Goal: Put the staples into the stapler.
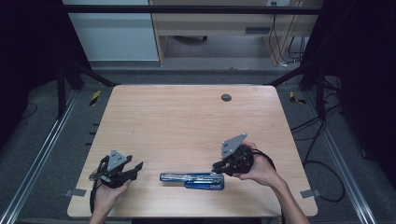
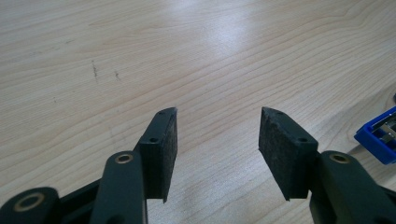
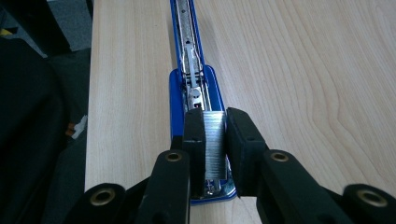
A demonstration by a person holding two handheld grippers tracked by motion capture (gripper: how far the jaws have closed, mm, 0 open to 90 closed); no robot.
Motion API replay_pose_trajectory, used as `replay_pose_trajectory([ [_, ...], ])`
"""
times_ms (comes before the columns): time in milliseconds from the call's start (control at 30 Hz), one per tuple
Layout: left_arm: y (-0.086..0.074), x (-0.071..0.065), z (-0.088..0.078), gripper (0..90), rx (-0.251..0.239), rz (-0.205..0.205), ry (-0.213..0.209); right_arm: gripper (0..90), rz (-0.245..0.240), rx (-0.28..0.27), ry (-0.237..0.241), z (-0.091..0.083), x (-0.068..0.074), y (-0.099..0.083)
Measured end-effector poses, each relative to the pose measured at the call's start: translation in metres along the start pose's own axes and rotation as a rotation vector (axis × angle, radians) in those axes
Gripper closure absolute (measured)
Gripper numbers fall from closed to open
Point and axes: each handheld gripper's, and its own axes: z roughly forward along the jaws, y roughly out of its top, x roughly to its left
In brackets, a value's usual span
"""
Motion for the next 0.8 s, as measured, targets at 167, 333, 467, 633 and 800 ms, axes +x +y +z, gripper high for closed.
replay_pose_trajectory([
  [167,0.000,-0.001,0.001,47.4,0.003,0.004,-0.001,78.7,0.006,0.008,0.014,0.005,-0.002,0.001],
  [333,0.000,0.000,0.001,47.4,0.003,0.005,0.000,78.7,-0.011,0.021,0.027,0.011,-0.002,0.003],
  [467,0.000,0.000,0.000,47.4,0.003,0.006,0.001,78.7,-0.019,0.033,0.039,0.017,-0.002,0.003],
  [633,0.000,-0.001,0.001,47.4,0.003,0.006,0.001,78.7,-0.014,0.053,0.046,0.022,-0.004,-0.002],
  [800,0.000,-0.001,0.001,47.4,0.004,0.007,0.000,78.7,-0.027,0.077,0.046,0.026,-0.005,-0.005],
])
